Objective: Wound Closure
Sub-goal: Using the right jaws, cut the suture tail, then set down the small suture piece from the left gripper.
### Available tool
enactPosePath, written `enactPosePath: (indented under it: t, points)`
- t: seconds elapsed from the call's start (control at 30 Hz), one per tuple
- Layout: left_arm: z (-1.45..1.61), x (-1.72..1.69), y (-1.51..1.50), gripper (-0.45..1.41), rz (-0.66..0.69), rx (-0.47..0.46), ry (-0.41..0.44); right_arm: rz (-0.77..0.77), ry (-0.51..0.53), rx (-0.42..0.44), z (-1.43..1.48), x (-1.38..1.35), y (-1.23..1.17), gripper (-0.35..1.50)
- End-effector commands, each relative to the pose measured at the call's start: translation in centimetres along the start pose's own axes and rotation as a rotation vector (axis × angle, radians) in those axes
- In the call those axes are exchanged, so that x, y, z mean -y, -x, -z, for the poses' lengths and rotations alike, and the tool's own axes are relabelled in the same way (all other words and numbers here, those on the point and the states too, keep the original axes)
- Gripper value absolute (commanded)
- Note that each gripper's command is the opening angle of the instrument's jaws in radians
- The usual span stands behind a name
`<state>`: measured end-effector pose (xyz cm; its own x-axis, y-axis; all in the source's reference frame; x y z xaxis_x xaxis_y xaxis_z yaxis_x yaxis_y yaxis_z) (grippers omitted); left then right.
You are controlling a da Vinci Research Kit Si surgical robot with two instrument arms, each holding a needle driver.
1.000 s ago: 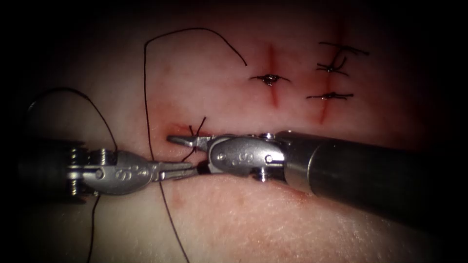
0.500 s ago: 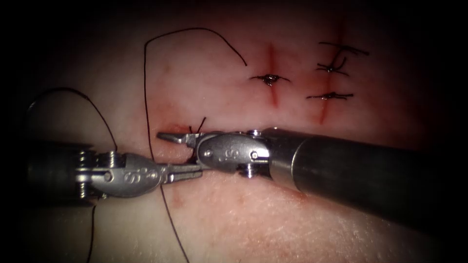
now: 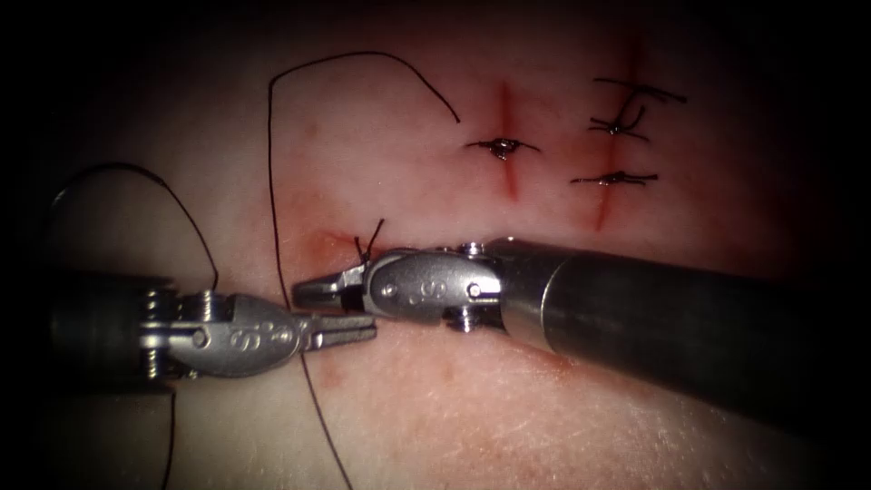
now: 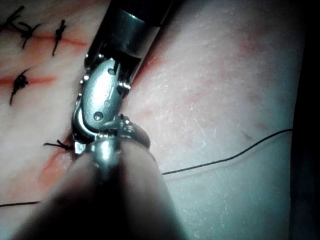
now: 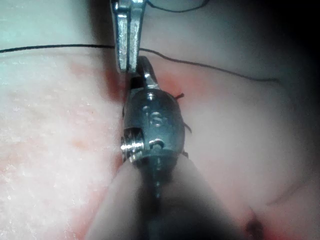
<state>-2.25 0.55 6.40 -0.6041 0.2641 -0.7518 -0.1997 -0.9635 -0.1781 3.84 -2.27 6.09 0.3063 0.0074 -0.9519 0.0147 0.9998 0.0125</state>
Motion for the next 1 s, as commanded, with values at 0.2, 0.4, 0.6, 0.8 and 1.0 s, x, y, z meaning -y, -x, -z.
enactPosePath:
  t: [0.2, 0.4, 0.6, 0.8, 1.0]
  points:
    - [0.19, 0.04, 0.02, -0.45, 0.001, -0.028, 0.006, -0.043, 0.157, 0.113, 0.46, 0.01, -0.13, 1.48]
    - [0.35, 0.31, 0.02, -0.45, 0.013, -0.040, -0.024, -0.081, 0.161, 0.126, 1.06, 0.01, -0.26, 1.48]
    - [0.36, 0.78, 0.07, -0.45, 0.029, -0.060, -0.076, -0.074, 0.210, 0.124, 1.68, -0.04, -0.27, 1.48]
    - [0.28, 1.44, 0.37, -0.45, 0.052, -0.038, -0.135, -0.077, 0.242, 0.144, 1.90, 0.04, -0.15, 1.48]
    - [0.16, 1.96, 0.94, -0.45, 0.070, -0.006, -0.168, -0.072, 0.270, 0.171, 1.89, 0.15, -0.06, 1.48]
